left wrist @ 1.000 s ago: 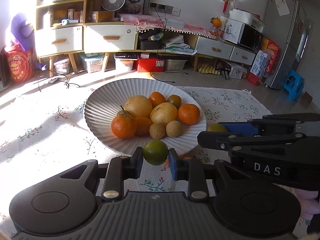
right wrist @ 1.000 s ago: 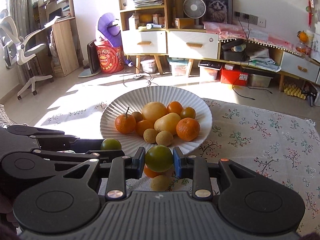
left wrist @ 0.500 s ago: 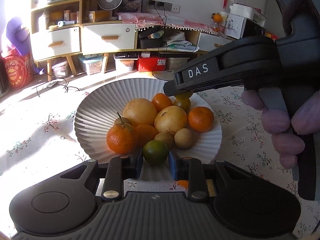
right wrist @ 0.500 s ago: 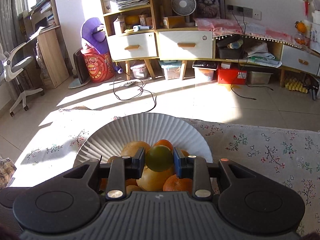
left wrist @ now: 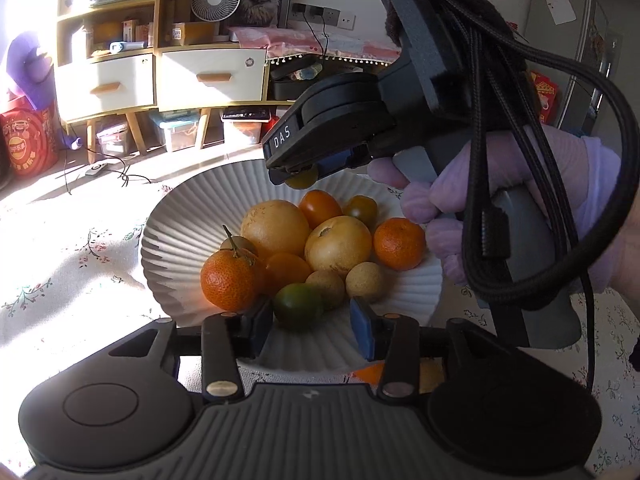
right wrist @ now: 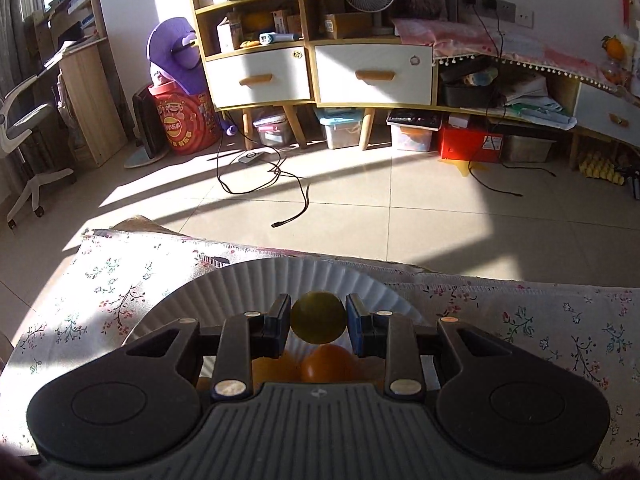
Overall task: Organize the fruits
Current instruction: 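Lower both fruits onto the plate and open both grippers, then withdraw both grippers from the plate back over the remaining fruit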
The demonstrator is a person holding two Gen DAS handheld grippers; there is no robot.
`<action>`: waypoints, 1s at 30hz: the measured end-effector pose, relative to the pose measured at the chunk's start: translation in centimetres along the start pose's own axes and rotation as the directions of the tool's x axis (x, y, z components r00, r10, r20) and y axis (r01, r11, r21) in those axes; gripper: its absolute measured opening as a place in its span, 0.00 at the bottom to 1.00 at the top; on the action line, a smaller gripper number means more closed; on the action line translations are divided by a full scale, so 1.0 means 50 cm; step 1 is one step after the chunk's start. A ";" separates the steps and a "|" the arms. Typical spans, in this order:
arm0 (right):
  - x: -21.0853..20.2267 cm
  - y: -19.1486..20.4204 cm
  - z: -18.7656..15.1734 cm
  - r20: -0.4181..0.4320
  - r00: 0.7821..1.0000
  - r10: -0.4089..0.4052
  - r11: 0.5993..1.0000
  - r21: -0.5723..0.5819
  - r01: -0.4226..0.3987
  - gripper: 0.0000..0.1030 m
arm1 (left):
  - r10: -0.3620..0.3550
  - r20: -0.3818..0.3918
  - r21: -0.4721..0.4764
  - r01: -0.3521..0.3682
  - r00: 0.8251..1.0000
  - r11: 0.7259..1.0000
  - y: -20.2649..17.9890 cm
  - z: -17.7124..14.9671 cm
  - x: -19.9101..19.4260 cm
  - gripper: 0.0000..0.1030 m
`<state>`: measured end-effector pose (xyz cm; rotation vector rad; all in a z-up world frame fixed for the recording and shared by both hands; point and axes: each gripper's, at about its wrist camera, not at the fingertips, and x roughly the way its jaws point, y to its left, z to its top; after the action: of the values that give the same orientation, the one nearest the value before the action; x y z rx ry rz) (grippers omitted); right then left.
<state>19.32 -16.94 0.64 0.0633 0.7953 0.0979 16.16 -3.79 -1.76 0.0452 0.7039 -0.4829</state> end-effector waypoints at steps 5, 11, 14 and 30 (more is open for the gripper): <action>0.022 0.008 0.000 -0.031 0.999 -0.017 1.000 -0.010 0.017 0.26 | 0.004 0.006 -0.002 -0.004 1.000 1.000 0.003 0.000 -0.003 0.39; 0.018 0.012 0.002 -0.047 0.999 -0.012 1.000 -0.001 0.012 0.44 | 0.005 0.008 -0.006 -0.005 1.000 1.000 0.007 0.004 -0.003 0.48; 0.005 0.012 0.003 -0.039 0.999 -0.012 1.000 0.001 0.012 0.50 | 0.005 0.000 0.004 -0.005 1.000 1.000 0.008 0.007 -0.007 0.54; -0.111 -0.001 -0.007 0.026 0.999 -0.032 0.999 0.019 0.031 0.81 | 0.029 0.003 0.011 -0.029 1.000 1.000 -0.004 0.008 -0.082 0.76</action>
<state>15.22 -17.61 4.33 0.0697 0.7712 0.0594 13.63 -2.36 1.17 0.0653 0.6964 -0.4593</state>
